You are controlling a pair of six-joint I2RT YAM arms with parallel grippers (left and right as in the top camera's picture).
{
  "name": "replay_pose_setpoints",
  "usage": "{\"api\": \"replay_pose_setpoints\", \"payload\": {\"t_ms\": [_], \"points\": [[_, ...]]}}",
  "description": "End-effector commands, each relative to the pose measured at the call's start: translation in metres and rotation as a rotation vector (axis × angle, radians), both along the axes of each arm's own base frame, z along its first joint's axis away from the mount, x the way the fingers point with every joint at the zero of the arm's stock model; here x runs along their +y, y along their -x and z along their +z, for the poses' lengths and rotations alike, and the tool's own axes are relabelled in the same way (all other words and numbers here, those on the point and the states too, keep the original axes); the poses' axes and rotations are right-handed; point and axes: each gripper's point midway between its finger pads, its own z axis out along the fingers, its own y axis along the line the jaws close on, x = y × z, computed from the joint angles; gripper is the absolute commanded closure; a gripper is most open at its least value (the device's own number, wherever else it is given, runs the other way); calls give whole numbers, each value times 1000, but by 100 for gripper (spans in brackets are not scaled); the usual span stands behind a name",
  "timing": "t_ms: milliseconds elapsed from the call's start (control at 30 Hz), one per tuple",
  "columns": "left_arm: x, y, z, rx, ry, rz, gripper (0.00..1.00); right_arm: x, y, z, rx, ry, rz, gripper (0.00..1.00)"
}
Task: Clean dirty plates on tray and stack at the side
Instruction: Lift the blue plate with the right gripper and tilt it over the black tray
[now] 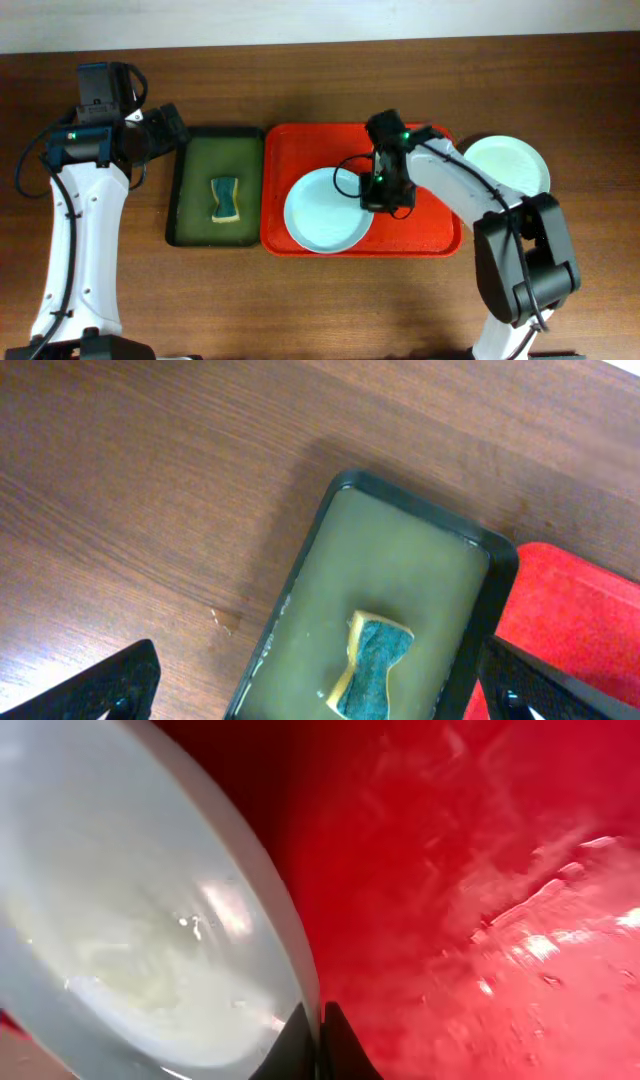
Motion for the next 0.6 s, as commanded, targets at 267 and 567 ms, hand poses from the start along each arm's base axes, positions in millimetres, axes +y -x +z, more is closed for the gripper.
{"api": "replay_pose_setpoints", "payload": {"t_ms": [267,567], "points": [[2,0,-3,8,0,15,1,41,-74,96,-229,-126,-115,96],[2,0,-3,8,0,15,1,138,-80,126,-678,57,-30,96]]}}
